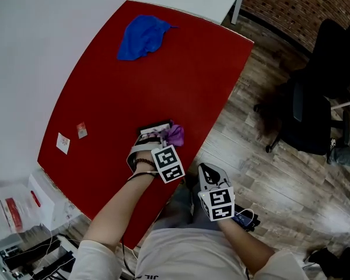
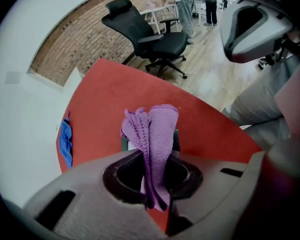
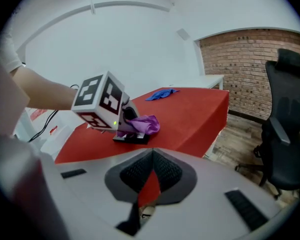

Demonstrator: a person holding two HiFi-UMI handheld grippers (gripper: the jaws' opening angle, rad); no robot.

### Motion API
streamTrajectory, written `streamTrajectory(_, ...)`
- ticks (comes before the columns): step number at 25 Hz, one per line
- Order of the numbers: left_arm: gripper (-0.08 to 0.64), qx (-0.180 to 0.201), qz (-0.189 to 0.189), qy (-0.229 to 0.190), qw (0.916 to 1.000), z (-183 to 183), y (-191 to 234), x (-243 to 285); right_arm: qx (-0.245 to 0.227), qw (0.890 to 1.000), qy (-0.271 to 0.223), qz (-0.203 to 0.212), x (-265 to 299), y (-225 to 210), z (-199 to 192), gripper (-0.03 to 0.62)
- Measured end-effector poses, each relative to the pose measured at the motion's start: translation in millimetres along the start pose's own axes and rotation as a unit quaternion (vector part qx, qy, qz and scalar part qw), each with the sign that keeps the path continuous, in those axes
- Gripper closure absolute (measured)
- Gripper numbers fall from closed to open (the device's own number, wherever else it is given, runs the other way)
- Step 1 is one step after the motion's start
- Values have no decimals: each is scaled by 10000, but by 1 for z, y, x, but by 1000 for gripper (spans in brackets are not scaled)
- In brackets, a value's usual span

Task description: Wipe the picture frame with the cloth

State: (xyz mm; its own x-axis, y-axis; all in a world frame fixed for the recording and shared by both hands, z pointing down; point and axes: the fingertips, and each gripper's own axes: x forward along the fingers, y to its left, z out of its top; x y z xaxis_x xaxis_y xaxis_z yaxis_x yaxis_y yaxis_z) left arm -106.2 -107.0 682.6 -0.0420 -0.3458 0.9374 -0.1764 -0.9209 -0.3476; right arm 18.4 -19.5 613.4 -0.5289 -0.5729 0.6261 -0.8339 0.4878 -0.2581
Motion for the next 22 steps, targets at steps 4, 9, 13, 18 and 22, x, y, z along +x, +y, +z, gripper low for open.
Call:
streamTrajectory(4,499,328,-76,-81,9994,3,-36,-14,-44,10000,-6,78,3,5,2,588)
streamTrajectory(9,500,531,-51,-116,9985,4,-55,-21,-119,9998,-9,137,3,10,1,588)
streamTrajectory(13,499,418,15,-160,9990,4,-54,-20,-179,9998,2,133,1,9,0,588)
streamTrajectory(18,500,-296,209,-563,9978,6,-46,-38,-303,9995,-8,106,-6,10,5,588)
streamTrajectory(22,500,-1953,264,-1458,9695,7,-40,-83,-458,9988,-21,143,-18,13,14,588)
